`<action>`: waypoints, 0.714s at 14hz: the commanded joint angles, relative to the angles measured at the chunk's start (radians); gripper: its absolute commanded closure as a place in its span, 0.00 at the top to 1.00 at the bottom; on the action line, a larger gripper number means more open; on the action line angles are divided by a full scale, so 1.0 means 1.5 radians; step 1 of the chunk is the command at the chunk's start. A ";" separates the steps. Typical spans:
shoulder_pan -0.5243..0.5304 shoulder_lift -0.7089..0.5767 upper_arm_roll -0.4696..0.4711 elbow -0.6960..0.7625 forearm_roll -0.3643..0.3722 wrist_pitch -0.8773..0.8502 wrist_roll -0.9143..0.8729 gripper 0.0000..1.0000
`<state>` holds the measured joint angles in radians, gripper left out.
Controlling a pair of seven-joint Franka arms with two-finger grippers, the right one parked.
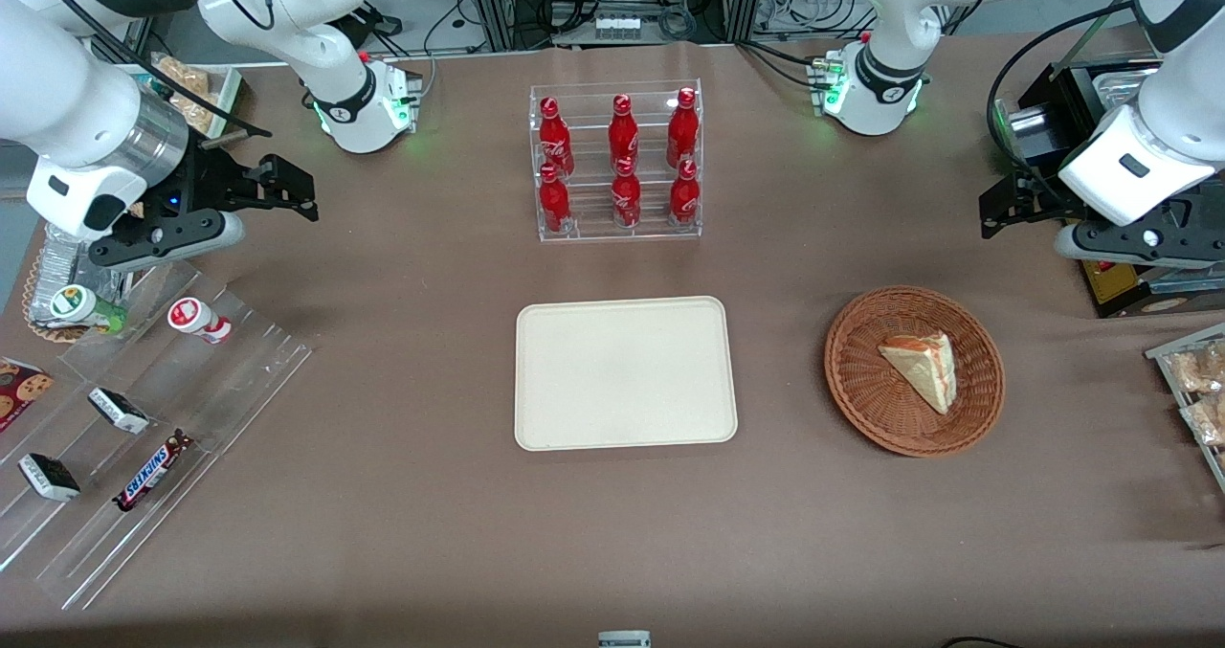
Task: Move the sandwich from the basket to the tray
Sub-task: 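Move the left gripper over the wicker basket toward the sandwich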
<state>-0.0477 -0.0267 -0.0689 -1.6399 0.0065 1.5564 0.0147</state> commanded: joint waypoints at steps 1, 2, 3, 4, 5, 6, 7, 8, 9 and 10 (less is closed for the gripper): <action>-0.004 0.007 0.004 0.019 -0.009 -0.019 0.011 1.00; -0.004 0.007 0.004 0.019 -0.009 -0.019 0.011 1.00; -0.004 0.007 0.005 0.019 -0.008 -0.019 0.010 1.00; -0.004 0.007 0.005 0.019 -0.006 -0.020 0.008 1.00; -0.004 0.007 0.005 0.018 -0.004 -0.021 0.007 1.00; -0.004 0.008 0.005 0.018 -0.003 -0.021 0.007 1.00; -0.003 0.009 0.005 0.018 -0.002 -0.021 0.007 1.00; -0.003 0.009 0.005 0.017 -0.001 -0.021 0.007 1.00; -0.003 0.009 0.005 0.017 0.000 -0.022 0.006 1.00; -0.003 0.008 0.005 0.011 0.001 -0.023 0.004 1.00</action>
<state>-0.0472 -0.0253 -0.0674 -1.6399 0.0063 1.5497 0.0149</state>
